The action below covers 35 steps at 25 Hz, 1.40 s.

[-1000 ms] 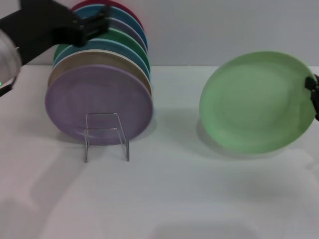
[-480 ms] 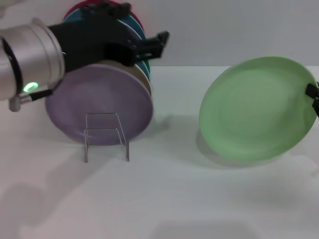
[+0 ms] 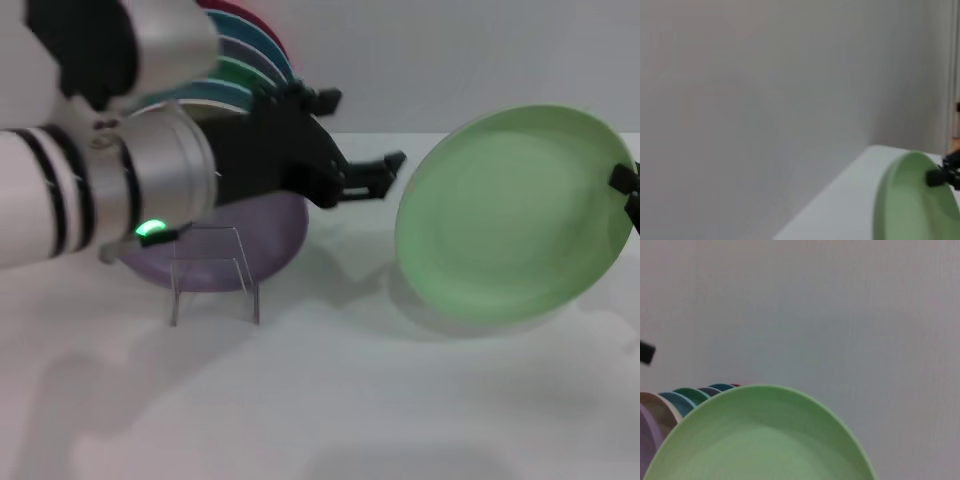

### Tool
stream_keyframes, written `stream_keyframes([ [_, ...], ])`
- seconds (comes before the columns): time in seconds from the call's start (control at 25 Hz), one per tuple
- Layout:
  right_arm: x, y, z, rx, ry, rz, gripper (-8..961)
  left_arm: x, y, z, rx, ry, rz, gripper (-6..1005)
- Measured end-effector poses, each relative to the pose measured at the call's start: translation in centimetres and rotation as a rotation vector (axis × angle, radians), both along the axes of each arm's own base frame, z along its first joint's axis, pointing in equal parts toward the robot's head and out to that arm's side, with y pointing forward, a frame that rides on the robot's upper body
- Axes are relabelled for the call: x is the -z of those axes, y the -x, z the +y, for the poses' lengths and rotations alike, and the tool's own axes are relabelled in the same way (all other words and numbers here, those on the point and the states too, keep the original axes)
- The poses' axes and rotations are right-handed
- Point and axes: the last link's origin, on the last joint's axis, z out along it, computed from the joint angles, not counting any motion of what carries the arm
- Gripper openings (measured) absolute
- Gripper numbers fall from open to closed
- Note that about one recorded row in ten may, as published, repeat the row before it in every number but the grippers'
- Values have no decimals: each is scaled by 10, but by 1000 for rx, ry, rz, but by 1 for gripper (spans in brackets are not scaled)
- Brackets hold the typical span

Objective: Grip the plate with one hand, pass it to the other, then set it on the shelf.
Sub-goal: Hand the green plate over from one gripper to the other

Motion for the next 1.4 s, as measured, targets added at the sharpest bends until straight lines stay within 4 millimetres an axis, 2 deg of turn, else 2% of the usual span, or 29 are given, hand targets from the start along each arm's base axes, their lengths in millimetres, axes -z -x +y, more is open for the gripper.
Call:
stream_keyframes([
  [0.24,0,3,-1,-12,20,21,22,33,0,8,33,74,72,861],
  [0.4,-1,1,-2,-7,23,24,22,46,-8,9,77,69,110,862],
  [0.92,3,2,-3,2,56,33,23,46,-28,15,147,29,115,861],
  [1.2,4,3,-2,2,64,42,23,54,-36,16,193,39,139,862],
  [1.4,4,3,-2,5,66,47,23,60,-38,17,231,-14,170,862],
])
